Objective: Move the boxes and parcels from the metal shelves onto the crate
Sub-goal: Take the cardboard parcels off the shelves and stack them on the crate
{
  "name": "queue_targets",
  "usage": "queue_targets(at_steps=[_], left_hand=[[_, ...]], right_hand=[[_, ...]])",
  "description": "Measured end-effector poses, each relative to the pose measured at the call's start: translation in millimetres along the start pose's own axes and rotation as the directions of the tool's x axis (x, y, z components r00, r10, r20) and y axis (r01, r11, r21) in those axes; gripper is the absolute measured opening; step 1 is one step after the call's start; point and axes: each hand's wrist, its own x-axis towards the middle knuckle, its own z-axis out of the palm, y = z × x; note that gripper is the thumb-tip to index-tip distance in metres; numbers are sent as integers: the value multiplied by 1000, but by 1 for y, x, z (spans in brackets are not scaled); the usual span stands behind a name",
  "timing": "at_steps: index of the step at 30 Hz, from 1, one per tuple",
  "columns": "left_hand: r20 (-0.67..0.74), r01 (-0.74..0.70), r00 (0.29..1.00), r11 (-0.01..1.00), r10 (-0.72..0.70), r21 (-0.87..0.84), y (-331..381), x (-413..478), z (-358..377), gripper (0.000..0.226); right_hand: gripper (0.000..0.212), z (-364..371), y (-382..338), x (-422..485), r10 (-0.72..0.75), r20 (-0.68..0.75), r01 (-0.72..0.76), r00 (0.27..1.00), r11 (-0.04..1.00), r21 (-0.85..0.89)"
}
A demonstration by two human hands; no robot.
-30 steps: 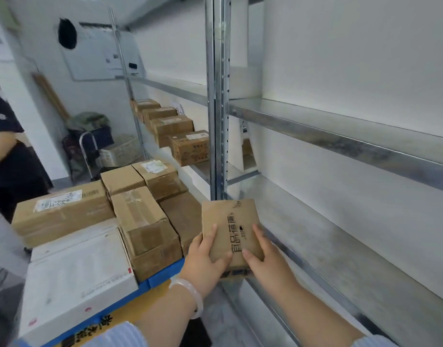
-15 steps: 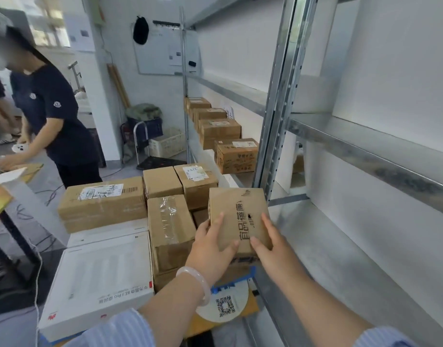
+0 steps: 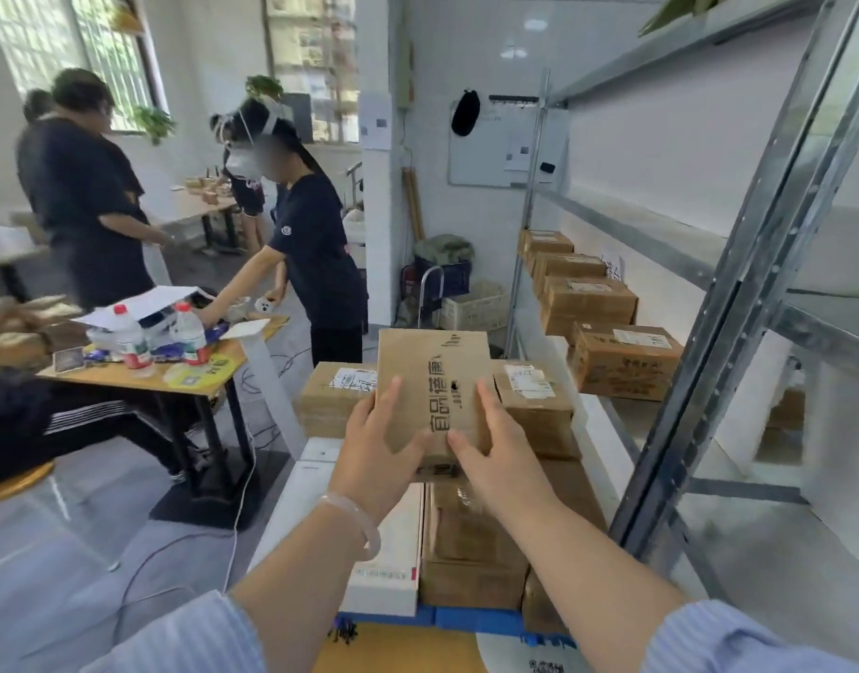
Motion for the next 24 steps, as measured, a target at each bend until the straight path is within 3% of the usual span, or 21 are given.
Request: queue_targets(at_steps=[6,12,21,24], left_hand=[[-54,68,996,998,-67,5,-45,-3,-65,69],[36,200,979,980,-200,1,-98,-19,-80,68],[243,360,907,933,-345,-17,-150,-33,-51,64],[278,351,895,936,-347,39,-158,-35,-41,64]], right_hand=[[88,71,-23,1,15,185,-29,983,997,73],[98,118,-10,-16,130,265,-132,955,991,-13],[90,143,28,-43,340,237,-301,910,935,-187],[87,148,40,-50,372,193,-317,908,911,-264]])
